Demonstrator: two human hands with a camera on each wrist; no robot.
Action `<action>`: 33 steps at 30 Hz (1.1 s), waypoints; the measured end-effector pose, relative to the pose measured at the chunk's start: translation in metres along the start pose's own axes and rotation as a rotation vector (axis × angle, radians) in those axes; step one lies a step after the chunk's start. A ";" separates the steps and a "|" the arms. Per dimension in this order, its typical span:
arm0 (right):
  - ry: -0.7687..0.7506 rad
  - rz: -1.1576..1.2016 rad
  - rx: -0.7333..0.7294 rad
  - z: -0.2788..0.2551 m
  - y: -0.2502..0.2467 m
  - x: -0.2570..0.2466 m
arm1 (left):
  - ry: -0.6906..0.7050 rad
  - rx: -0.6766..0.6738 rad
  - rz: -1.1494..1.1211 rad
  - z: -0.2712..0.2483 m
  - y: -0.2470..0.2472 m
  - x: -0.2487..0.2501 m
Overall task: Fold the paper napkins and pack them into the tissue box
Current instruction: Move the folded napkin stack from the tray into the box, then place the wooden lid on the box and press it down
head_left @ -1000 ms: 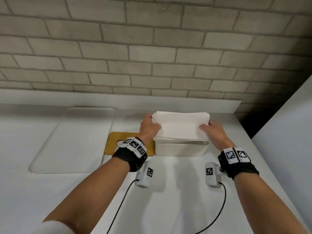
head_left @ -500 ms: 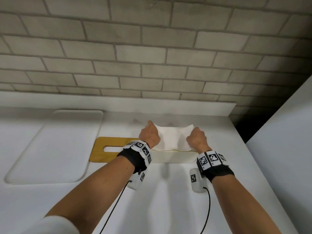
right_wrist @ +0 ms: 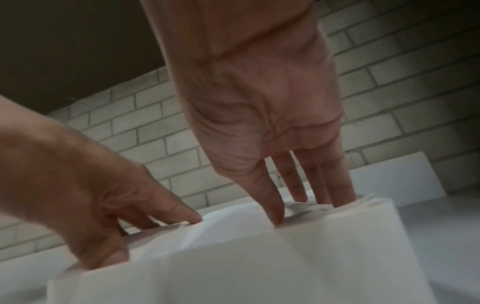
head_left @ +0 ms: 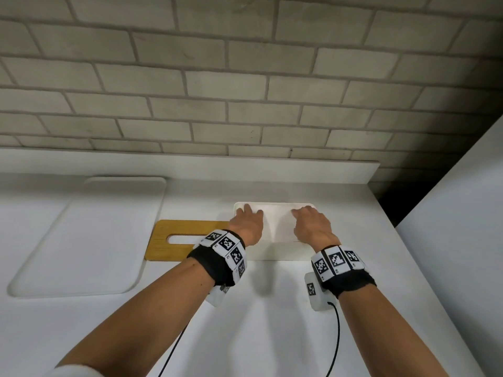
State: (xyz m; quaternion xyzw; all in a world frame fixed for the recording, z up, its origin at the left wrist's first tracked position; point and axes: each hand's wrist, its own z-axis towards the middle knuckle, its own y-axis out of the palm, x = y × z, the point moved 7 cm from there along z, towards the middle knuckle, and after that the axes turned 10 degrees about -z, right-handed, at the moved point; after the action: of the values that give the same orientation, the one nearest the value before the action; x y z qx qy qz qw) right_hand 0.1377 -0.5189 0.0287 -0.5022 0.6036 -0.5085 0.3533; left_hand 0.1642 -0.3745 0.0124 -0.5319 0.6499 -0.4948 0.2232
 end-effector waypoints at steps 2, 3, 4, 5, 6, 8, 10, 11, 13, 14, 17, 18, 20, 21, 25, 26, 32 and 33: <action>-0.023 -0.021 -0.054 0.004 0.008 0.002 | -0.005 -0.011 0.004 0.000 0.006 -0.001; -0.036 -0.021 -0.077 0.007 0.011 0.002 | -0.011 -0.018 0.012 -0.001 0.007 -0.001; -0.046 -0.023 -0.097 0.010 0.013 0.001 | -0.019 -0.026 0.033 0.000 0.006 -0.001; -0.055 -0.028 -0.116 0.012 0.014 0.000 | -0.026 -0.034 0.064 0.001 0.004 0.001; -0.062 -0.032 -0.132 0.014 0.015 0.000 | -0.034 -0.042 0.117 0.003 0.002 0.002; -0.076 -0.032 -0.155 0.017 0.018 -0.001 | -0.051 -0.056 0.278 0.006 0.002 0.005; -0.078 -0.033 -0.164 0.019 0.022 0.000 | -0.057 -0.067 0.408 0.011 0.004 0.007; -0.077 -0.031 -0.166 0.019 0.023 0.001 | -0.060 -0.070 0.429 0.013 0.005 0.008; -0.075 -0.016 -0.177 0.019 0.025 0.002 | -0.067 -0.099 0.431 0.015 0.006 0.007; -0.076 -0.007 -0.185 0.018 0.026 0.002 | -0.070 -0.116 0.418 0.015 0.006 0.007; -0.078 -0.010 -0.179 0.018 0.019 0.003 | -0.054 -0.130 0.366 0.013 -0.001 0.006; -0.079 -0.021 -0.163 0.018 0.015 0.003 | -0.037 -0.122 0.335 0.013 -0.004 0.004; -0.067 -0.045 -0.130 0.015 0.008 0.002 | -0.002 -0.110 0.251 0.010 -0.007 -0.001; -0.054 -0.054 -0.104 0.013 0.005 0.001 | 0.015 -0.111 0.210 0.008 -0.010 -0.002; 0.011 -0.107 -0.012 0.000 -0.011 -0.005 | 0.097 -0.106 0.063 -0.008 -0.018 -0.011; 0.032 -0.108 0.010 -0.003 -0.016 -0.008 | 0.120 -0.099 0.017 -0.014 -0.021 -0.015; 0.055 0.506 0.317 -0.022 -0.061 -0.053 | 0.194 0.206 -0.629 -0.047 -0.066 -0.091; 0.018 0.635 0.353 -0.027 -0.067 -0.070 | 0.159 0.266 -0.725 -0.051 -0.071 -0.112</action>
State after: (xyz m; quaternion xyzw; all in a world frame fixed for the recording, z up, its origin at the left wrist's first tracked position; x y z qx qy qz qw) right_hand 0.1465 -0.4429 0.0936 -0.2162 0.6355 -0.4744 0.5696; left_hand 0.1933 -0.2473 0.0692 -0.6534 0.3654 -0.6612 0.0497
